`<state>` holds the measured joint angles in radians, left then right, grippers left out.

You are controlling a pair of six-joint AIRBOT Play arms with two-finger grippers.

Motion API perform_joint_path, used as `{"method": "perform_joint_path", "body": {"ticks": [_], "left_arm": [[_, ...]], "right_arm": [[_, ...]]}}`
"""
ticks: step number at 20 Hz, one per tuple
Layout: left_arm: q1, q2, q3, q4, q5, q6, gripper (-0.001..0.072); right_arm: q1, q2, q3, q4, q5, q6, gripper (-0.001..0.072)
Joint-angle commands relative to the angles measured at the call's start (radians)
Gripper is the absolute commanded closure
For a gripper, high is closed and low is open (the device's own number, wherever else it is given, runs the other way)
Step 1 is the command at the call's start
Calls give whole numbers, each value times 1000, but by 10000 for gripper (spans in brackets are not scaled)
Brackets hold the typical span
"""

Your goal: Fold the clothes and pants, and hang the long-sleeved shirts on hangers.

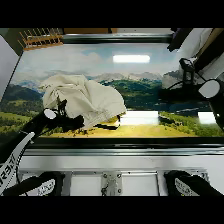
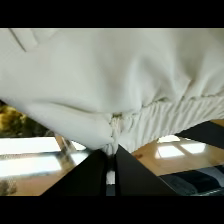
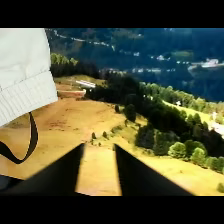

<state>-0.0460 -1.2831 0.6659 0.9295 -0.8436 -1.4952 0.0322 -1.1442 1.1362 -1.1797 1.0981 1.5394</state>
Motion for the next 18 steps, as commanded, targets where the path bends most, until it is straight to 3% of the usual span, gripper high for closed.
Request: {"method": "perform_joint_path", "body": {"ticks": [1, 4, 8, 10, 11, 12, 16, 17, 18], "left_arm": [[47, 89, 1, -5, 6, 0, 687], [58, 127, 1, -5, 7, 0, 687], [57, 129, 1, -6, 6, -1, 687], [57, 129, 1, -6, 5, -1, 687], [57, 129, 1, -7, 5, -1, 687], [57, 129, 1, -8, 5, -1, 687], [57, 129, 1, -8, 5, -1, 687], [57, 129, 1, -9, 4, -1, 687], [57, 129, 1, -9, -2, -1, 687]], "right_arm": [[3, -166, 0, 158, 0, -100, 144], [35, -371, 0, 357, -49, -266, 148], [109, -589, 31, 549, -131, -409, 150], [138, -664, 78, 584, -128, -415, 152], [151, -687, 103, 592, -125, -418, 246], [163, -702, 125, 603, -122, -418, 279], [214, -711, 169, 607, -134, -419, 279], [218, -711, 169, 608, -134, -432, 307], [218, -709, 169, 605, -131, -458, 544]]}}
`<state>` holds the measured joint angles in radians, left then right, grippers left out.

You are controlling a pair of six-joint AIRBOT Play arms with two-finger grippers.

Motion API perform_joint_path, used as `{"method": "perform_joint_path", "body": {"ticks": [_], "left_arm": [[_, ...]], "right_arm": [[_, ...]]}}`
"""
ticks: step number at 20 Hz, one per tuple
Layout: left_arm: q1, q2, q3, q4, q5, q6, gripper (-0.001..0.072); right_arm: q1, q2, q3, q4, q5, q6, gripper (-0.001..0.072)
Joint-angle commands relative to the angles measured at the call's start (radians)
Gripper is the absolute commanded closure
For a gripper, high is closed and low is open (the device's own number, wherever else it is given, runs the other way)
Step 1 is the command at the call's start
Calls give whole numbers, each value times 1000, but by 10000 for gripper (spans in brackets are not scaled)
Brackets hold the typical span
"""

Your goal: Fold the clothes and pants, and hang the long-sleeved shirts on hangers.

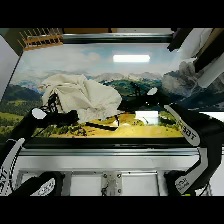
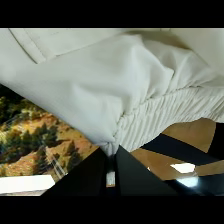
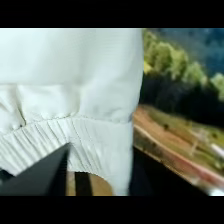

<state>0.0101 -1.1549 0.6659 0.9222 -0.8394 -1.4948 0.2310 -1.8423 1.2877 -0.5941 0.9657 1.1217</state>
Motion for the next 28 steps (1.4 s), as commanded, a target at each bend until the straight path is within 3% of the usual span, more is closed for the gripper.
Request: {"method": "perform_joint_path", "body": {"ticks": [1, 5, 9, 15, 21, 24, 28], "left_arm": [[1, 2, 1, -2, -18, -2, 687], [32, 116, 79, -7, -76, -6, 688], [8, 299, 470, -10, -145, -105, 688], [-329, 370, 1088, -6, -8, -143, 688], [-662, 222, 1476, 3, 27, -144, 688], [-713, 200, 1505, 2, 92, -144, 688], [-719, 330, 1233, 82, 204, -169, 688]], "right_arm": [[18, -7, 18, 19, 3, -53, 699], [-26, 118, 84, -76, 24, -30, 701], [-124, 353, 372, -203, 141, 63, 701], [-153, 686, 816, -195, 135, 111, 701], [-155, 973, 820, -205, -1, 114, 702], [-155, 1023, 820, -247, 1, 149, 702], [-155, 1013, 815, -301, 92, 231, 702]]}}
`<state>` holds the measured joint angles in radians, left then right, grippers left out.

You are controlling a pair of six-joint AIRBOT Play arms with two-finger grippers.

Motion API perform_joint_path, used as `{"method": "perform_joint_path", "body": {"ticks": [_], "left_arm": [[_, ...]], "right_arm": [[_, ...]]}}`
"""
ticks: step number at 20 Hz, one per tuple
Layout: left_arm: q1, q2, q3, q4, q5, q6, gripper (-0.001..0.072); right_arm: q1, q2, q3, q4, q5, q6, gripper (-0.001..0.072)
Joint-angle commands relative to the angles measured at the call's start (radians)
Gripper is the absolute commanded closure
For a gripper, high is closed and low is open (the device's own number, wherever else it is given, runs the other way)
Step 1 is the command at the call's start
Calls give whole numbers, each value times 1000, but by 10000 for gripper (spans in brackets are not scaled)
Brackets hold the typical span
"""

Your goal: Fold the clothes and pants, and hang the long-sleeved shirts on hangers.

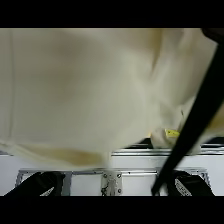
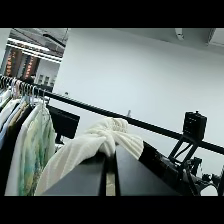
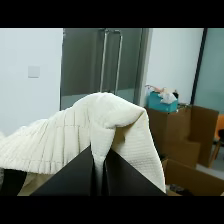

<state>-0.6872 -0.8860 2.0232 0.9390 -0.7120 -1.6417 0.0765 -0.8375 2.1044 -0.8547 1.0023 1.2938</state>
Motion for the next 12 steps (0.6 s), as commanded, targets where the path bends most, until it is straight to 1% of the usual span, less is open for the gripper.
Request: {"method": "perform_joint_path", "body": {"ticks": [1, 3, 5, 6, 7, 8, 9, 10, 11, 12], "left_arm": [[-21, 97, -203, 152, 75, -104, 688], [-21, 153, -352, 372, 43, -322, 688], [-21, 185, -487, 610, -28, -542, 688], [-21, 189, -544, 709, -58, -624, 688], [-10, 180, -597, 798, -79, -681, 688], [20, 158, -632, 835, -85, -707, 688], [76, 122, -661, 840, -64, -707, 688], [143, 75, -676, 838, -32, -707, 688], [219, 11, -677, 832, 14, -706, 687], [300, -54, -677, 809, 98, -707, 687]], "right_arm": [[0, -6, -18, -40, 87, 80, 702], [0, -39, -72, -40, 156, 120, 702], [0, -94, -139, -40, 231, 160, 702], [0, -132, -165, -40, 265, 167, 701], [3, -179, -189, -40, 291, 182, 702], [13, -233, -208, -43, 293, 185, 702], [22, -291, -215, -43, 286, 185, 702], [35, -362, -215, -43, 249, 185, 702], [46, -430, -214, -43, 176, 185, 702], [51, -505, -214, -43, 50, 185, 701]]}}
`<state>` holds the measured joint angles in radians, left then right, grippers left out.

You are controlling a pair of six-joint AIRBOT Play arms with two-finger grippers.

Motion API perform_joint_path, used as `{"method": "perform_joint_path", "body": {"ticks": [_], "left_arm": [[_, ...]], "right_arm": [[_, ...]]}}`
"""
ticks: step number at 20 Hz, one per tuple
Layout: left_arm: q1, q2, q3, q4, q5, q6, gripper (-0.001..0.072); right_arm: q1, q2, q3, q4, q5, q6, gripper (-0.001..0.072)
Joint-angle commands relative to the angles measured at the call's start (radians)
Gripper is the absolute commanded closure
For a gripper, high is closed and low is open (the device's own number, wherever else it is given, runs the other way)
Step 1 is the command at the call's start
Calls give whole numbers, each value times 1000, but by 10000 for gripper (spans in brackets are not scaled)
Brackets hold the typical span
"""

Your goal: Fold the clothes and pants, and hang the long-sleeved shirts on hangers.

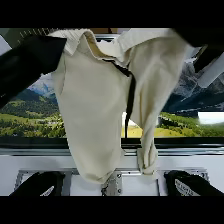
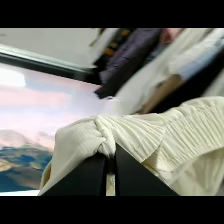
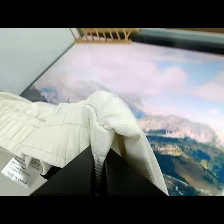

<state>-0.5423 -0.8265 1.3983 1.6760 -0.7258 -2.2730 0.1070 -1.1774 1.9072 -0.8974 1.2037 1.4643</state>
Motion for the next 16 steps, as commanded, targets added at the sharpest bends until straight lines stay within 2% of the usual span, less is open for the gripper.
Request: {"method": "perform_joint_path", "body": {"ticks": [1, 2, 3, 4, 5, 7, 8, 10, 12, 13, 15, 16], "left_arm": [[247, -187, -52, 2, 247, -73, 687], [335, -269, -41, -85, 391, -72, 687], [403, -356, -1, -154, 470, -73, 578], [466, -454, 68, -251, 479, -72, 200], [515, -538, 141, -319, 428, -71, 72], [589, -647, 257, -344, 210, -24, 84], [615, -672, 291, -342, 91, 39, 84], [655, -688, 310, -343, -91, 240, 84], [693, -685, 296, -343, -279, 407, 84], [711, -676, 256, -342, -360, 471, 84], [732, -630, 100, -343, -442, 523, 84], [732, -590, -17, -342, -452, 525, 84]], "right_arm": [[21, -233, -15, 0, -310, 24, 701], [20, -306, -6, 16, -492, 25, 699], [18, -373, 19, 34, -624, 26, 611], [11, -446, 64, 82, -705, 25, 260], [5, -504, 115, 109, -719, 25, 20], [-21, -547, 151, 113, -674, 0, 7], [-41, -541, 150, 112, -626, -44, 7], [-97, -512, 150, 95, -504, -75, 10], [-163, -459, 122, 76, -370, -94, 162], [-188, -422, 87, 64, -309, -123, 162], [-222, -332, -18, -16, -168, -144, 164], [-229, -275, -95, -78, -109, -141, 210]]}}
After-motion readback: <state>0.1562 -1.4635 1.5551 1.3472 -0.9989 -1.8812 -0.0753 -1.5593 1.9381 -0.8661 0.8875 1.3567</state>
